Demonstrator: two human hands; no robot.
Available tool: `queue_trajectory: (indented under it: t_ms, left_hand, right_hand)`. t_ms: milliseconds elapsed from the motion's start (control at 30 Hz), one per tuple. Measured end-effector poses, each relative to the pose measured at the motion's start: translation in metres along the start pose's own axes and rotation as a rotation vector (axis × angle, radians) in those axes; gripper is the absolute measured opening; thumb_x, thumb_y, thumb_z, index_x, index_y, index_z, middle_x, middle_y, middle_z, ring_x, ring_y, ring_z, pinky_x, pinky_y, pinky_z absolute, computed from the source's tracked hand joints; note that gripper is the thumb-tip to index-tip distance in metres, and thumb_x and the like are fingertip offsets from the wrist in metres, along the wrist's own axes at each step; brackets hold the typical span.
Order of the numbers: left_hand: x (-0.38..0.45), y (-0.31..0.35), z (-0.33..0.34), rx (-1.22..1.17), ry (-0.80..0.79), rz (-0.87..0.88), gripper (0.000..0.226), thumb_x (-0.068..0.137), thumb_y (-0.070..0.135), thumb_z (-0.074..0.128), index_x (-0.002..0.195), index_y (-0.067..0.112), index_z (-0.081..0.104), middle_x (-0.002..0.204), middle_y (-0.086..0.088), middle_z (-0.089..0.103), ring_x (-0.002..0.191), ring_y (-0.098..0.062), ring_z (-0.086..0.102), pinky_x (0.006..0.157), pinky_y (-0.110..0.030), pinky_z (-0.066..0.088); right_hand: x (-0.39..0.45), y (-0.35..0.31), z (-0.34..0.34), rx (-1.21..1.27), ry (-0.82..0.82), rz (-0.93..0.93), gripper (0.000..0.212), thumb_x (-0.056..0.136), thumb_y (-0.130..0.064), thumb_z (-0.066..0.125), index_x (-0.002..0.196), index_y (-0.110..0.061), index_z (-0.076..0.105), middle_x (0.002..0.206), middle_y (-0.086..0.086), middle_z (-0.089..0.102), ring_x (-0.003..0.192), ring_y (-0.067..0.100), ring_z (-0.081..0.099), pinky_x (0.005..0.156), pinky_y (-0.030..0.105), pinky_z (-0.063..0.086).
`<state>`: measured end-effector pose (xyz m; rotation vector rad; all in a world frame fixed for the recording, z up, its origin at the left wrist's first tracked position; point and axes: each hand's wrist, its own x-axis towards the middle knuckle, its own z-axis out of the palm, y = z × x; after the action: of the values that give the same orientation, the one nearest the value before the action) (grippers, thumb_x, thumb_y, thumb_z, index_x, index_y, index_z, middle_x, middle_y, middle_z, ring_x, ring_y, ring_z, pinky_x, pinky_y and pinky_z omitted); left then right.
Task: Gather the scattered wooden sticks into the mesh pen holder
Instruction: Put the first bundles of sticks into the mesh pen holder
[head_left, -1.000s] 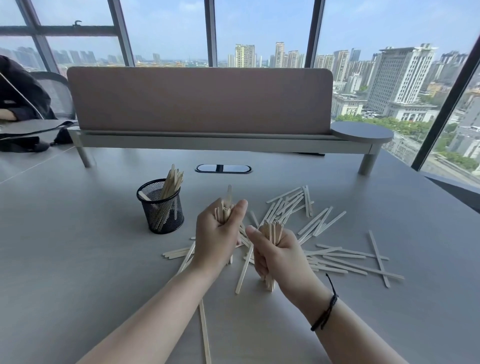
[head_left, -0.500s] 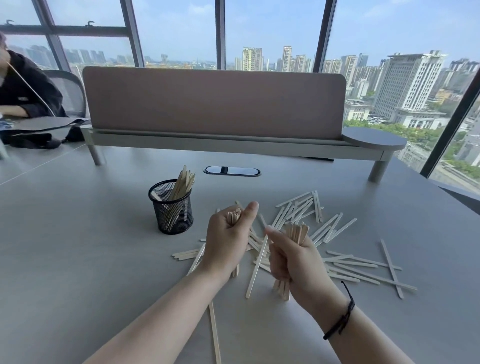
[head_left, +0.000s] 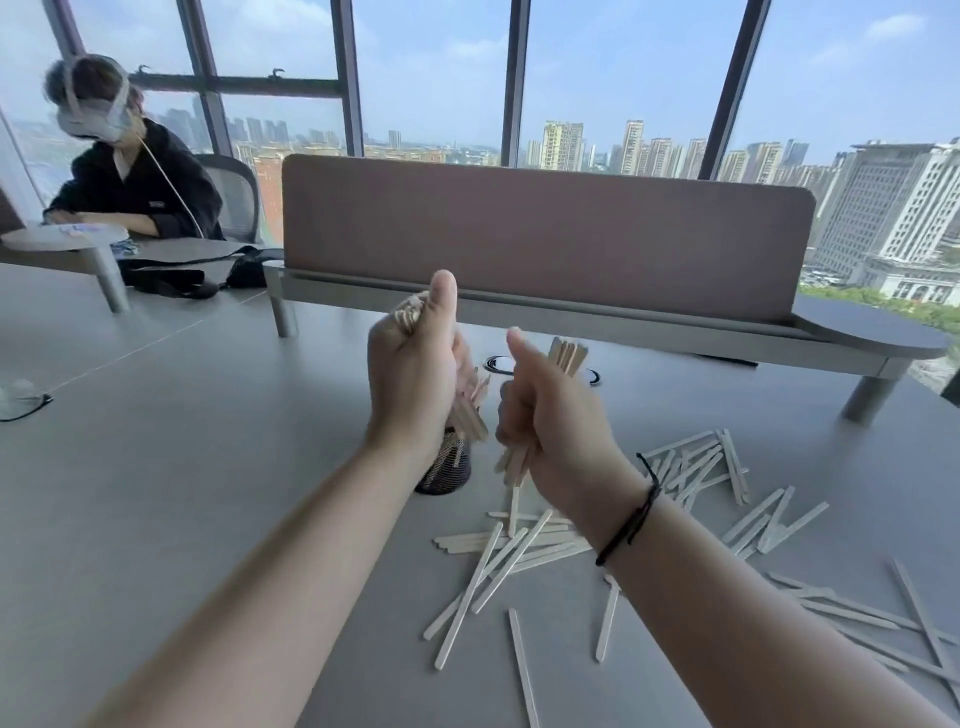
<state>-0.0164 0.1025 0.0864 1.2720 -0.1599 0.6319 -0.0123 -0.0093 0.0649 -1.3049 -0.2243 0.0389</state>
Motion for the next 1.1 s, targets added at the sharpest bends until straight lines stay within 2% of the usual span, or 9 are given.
queue_trajectory:
  t_ms: [167, 433, 533, 700, 767, 833, 900, 967, 1100]
  left_hand:
    - [0.06, 0.013, -0.025, 0.054, 0.079, 0.027, 0.059, 0.104, 0.042, 0.047, 0.053, 0.018, 0.032, 0.042, 0.0, 0.036, 0.04, -0.021, 0.045, 0.051, -0.031, 0.046]
    - [0.078, -0.05, -0.052, 0.345, 0.087, -0.262, 0.067, 0.1, 0.049, 0.048, 0.04, 0.021, 0.062, 0.068, -0.003, 0.075, 0.074, -0.022, 0.072, 0.083, -0.04, 0.057]
    - [0.07, -0.067, -0.058, 0.399, 0.016, -0.305, 0.056, 0.1, 0.047, 0.049, 0.053, 0.021, 0.065, 0.084, -0.005, 0.077, 0.086, -0.024, 0.074, 0.071, -0.03, 0.051]
    - [0.058, -0.081, -0.06, 0.459, -0.067, -0.324, 0.044, 0.098, 0.039, 0.057, 0.06, 0.017, 0.058, 0.054, 0.006, 0.065, 0.052, -0.012, 0.061, 0.06, -0.027, 0.042]
    - [0.054, -0.081, -0.059, 0.457, -0.066, -0.307, 0.044, 0.097, 0.045, 0.055, 0.063, 0.016, 0.054, 0.056, 0.005, 0.061, 0.058, -0.016, 0.057, 0.059, -0.028, 0.041]
    - [0.049, -0.08, -0.06, 0.404, -0.086, -0.282, 0.051, 0.099, 0.054, 0.043, 0.074, 0.013, 0.06, 0.069, -0.002, 0.067, 0.067, -0.018, 0.063, 0.065, -0.032, 0.048]
    - [0.045, -0.085, -0.065, 0.328, -0.134, -0.257, 0.063, 0.097, 0.066, 0.03, 0.094, 0.017, 0.07, 0.093, -0.005, 0.076, 0.09, -0.018, 0.072, 0.085, -0.042, 0.057]
    - [0.041, -0.088, -0.07, 0.231, -0.146, -0.234, 0.071, 0.087, 0.083, 0.029, 0.108, 0.028, 0.069, 0.108, -0.007, 0.075, 0.106, -0.023, 0.071, 0.099, -0.055, 0.051]
    - [0.035, -0.097, -0.08, 0.261, -0.149, -0.088, 0.067, 0.084, 0.083, 0.036, 0.129, 0.037, 0.056, 0.113, 0.003, 0.072, 0.111, -0.022, 0.067, 0.1, -0.054, 0.049]
  right_hand:
    - [0.047, -0.023, 0.039, 0.094, 0.125, -0.059, 0.059, 0.093, -0.045, 0.059, 0.044, -0.022, 0.037, 0.043, -0.001, 0.032, 0.041, 0.017, 0.031, 0.052, 0.032, 0.032]
    - [0.084, 0.014, 0.061, -0.091, 0.176, -0.059, 0.047, 0.092, -0.043, 0.06, 0.059, -0.017, 0.038, 0.048, 0.001, 0.038, 0.041, 0.016, 0.04, 0.057, 0.034, 0.039]
    - [0.087, 0.027, 0.06, -0.12, 0.164, -0.073, 0.045, 0.094, -0.038, 0.06, 0.061, -0.015, 0.038, 0.052, 0.003, 0.035, 0.042, 0.014, 0.042, 0.049, 0.025, 0.042]
    - [0.088, 0.041, 0.06, -0.2, 0.177, -0.046, 0.041, 0.086, -0.045, 0.063, 0.063, -0.02, 0.041, 0.057, 0.001, 0.034, 0.059, 0.02, 0.037, 0.061, 0.038, 0.042]
    - [0.088, 0.045, 0.06, -0.282, 0.175, -0.062, 0.041, 0.081, -0.046, 0.065, 0.061, -0.019, 0.042, 0.059, 0.006, 0.043, 0.06, 0.02, 0.045, 0.062, 0.04, 0.045]
    - [0.089, 0.046, 0.06, -0.329, 0.156, -0.103, 0.034, 0.082, -0.041, 0.068, 0.065, -0.017, 0.05, 0.06, 0.005, 0.057, 0.058, 0.021, 0.057, 0.065, 0.042, 0.054]
    - [0.088, 0.042, 0.06, -0.305, 0.151, -0.136, 0.021, 0.088, -0.032, 0.069, 0.084, -0.015, 0.058, 0.064, 0.003, 0.066, 0.058, 0.017, 0.064, 0.065, 0.038, 0.056]
    - [0.088, 0.035, 0.058, -0.32, 0.162, -0.207, 0.015, 0.093, -0.025, 0.065, 0.099, -0.012, 0.061, 0.073, 0.002, 0.07, 0.058, 0.006, 0.066, 0.062, 0.029, 0.057]
    - [0.079, 0.037, 0.048, -0.626, 0.105, -0.371, 0.016, 0.1, -0.02, 0.052, 0.104, -0.015, 0.066, 0.087, -0.01, 0.068, 0.067, -0.009, 0.061, 0.061, 0.009, 0.043]
